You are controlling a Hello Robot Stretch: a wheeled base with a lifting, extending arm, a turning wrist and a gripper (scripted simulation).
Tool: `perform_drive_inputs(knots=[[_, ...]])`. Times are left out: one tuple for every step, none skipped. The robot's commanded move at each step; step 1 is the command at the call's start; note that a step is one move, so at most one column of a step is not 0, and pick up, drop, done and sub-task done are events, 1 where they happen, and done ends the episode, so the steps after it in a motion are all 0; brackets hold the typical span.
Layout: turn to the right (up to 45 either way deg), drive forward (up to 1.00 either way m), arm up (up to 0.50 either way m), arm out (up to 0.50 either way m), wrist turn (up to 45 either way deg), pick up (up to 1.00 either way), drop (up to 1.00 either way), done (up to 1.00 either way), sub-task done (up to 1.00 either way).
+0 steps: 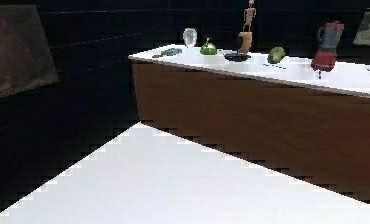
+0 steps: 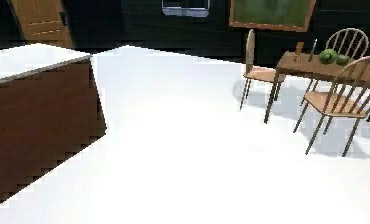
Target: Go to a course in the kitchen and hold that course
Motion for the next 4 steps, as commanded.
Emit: perform_drive_inputs(knots=[[0.0, 1.00, 0.00, 0.00, 0.0, 0.00, 0.00, 0.00, 0.00], [0.0, 0.40, 0.00, 0.00, 0.0, 0.00, 0.00, 0.00, 0.00], [-45.0, 0.00, 0.00, 0.00, 0.0, 0.00, 0.00, 0.00, 0.00], [-45.0, 0.00, 0.00, 0.00, 0.0, 0.00, 0.00, 0.00, 0.00]])
